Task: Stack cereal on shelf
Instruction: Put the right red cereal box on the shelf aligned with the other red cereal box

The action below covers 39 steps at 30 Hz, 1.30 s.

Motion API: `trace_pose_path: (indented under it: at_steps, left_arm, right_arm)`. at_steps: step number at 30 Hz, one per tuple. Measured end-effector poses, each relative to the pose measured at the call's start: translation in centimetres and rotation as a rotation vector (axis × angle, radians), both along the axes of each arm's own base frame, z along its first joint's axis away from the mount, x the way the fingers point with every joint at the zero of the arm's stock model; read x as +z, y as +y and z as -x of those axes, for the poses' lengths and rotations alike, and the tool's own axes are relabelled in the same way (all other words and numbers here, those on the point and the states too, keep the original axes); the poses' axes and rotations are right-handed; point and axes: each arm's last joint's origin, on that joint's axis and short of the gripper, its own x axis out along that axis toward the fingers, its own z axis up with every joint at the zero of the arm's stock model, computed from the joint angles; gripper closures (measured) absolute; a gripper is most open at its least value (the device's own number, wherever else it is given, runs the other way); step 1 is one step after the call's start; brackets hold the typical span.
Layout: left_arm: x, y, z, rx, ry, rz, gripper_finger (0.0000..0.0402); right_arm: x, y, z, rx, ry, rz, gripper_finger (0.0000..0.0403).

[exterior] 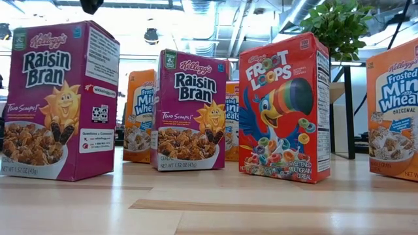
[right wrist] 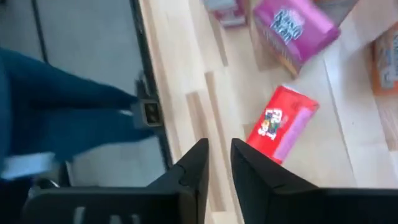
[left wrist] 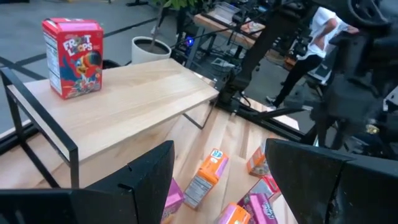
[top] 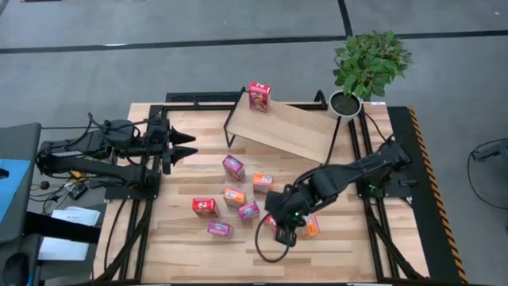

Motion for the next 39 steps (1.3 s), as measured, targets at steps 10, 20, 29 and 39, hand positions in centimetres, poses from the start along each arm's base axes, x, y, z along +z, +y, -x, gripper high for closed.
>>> trace_pose_path:
  at_steps: [10,20,29,39]
  left_arm:
    - [-0.5,0.0,-0.1,0.001,0.048,-0.002,0.0158]
    - [-0.7,0.0,-0.1,0.001,0.07,0.001,0.0158]
    - [-0.7,-0.1,0.0,-0.025,0.075,0.013,0.0158]
    - [-0.8,-0.1,0.0,-0.026,0.085,0.014,0.0158]
  right_arm:
    - [-4.9,-0.2,-2.8,-0.021,0.15,0.064,0.013]
    - [-5.1,-1.2,-2.6,-0.147,0.171,0.189,0.0112]
    - [-5.9,-0.1,-2.3,-0.181,0.172,0.184,0.0112]
    - [-6.1,0.3,-2.6,-0.234,0.146,0.21,0.0112]
